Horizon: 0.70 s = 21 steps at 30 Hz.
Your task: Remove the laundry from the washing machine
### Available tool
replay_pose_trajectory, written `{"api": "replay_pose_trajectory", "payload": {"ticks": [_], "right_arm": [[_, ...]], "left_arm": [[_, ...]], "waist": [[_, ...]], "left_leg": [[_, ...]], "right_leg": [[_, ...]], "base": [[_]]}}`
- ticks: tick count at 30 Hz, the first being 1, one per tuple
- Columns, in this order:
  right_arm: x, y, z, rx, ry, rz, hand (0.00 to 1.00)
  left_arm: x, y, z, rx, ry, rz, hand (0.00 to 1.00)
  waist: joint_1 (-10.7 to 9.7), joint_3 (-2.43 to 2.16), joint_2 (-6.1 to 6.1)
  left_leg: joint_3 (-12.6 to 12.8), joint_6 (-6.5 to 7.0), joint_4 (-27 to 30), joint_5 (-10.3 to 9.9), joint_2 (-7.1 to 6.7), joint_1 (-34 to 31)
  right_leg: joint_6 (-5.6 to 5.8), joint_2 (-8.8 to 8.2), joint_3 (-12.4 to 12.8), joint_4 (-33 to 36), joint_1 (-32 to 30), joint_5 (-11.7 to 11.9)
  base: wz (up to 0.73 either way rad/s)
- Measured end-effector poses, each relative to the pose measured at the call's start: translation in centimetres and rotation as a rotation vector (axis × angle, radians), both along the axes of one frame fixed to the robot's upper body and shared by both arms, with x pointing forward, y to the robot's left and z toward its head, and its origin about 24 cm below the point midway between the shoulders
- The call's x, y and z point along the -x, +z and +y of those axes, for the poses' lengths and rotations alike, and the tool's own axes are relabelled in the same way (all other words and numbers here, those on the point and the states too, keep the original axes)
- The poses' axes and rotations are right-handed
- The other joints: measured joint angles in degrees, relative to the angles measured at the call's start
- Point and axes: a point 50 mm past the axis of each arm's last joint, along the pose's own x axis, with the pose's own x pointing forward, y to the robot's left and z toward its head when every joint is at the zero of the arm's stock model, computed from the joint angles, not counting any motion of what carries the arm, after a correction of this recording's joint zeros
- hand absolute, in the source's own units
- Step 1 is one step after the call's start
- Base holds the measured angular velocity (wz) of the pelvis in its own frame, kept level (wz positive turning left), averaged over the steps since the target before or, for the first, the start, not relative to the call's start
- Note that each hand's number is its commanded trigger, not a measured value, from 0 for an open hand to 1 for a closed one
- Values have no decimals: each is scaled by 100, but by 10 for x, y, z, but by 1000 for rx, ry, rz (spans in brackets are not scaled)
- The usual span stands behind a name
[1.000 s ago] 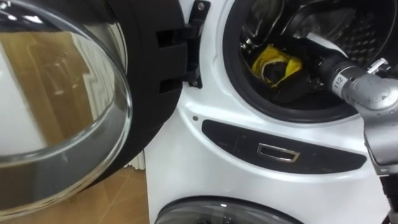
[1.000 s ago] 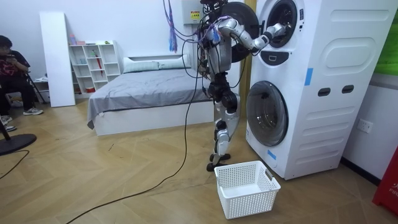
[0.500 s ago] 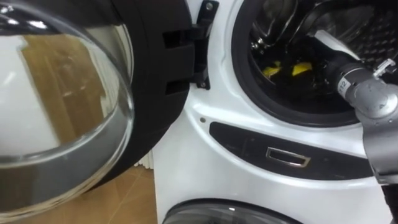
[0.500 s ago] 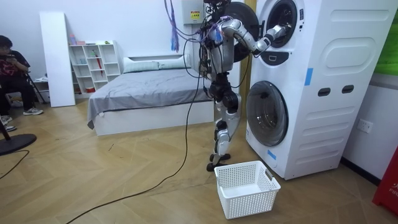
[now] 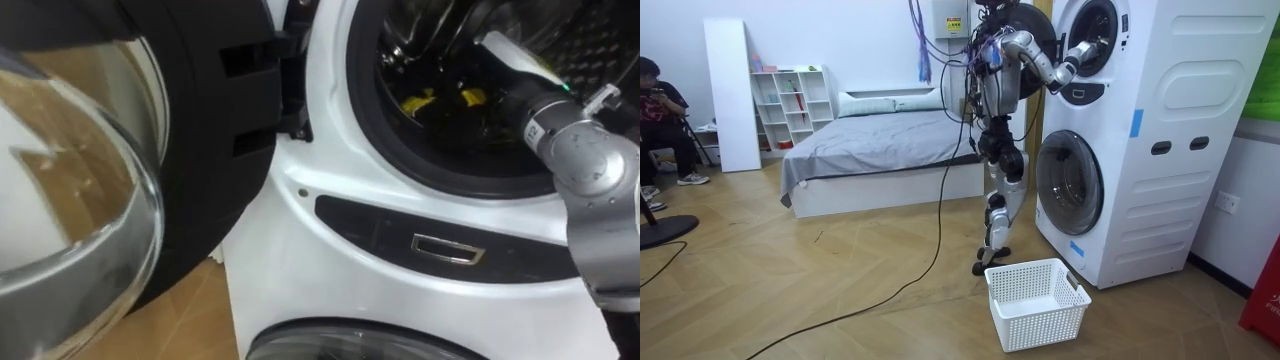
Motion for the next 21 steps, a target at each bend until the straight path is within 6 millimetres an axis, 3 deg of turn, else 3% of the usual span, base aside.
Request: {"api": "replay_pose_trajectory", "payload": {"ticks": [8, 13, 21], "right_arm": [[30, 16, 17, -40, 107, -122, 100], [46, 19, 26, -117, 195, -183, 100], [76, 6, 21, -232, 270, -227, 100]], "left_arm": [[6, -4, 0, 11, 2, 3, 0], [20, -7, 1, 8, 19, -10, 0], [34, -9, 2, -6, 19, -30, 0]], "waist": [[-114, -29, 80], [-293, -26, 173], [-588, -13, 268]], "left_leg": [[87, 22, -104, -12, 58, 61], [197, 55, -214, -35, 69, 209], [311, 111, -230, -72, 74, 212]], "right_leg": [[92, 10, 142, 106, -90, 50], [171, 9, 434, 88, -12, 31], [229, 0, 581, 87, -23, 13]], "base": [[-5], [-9], [-4]]}}
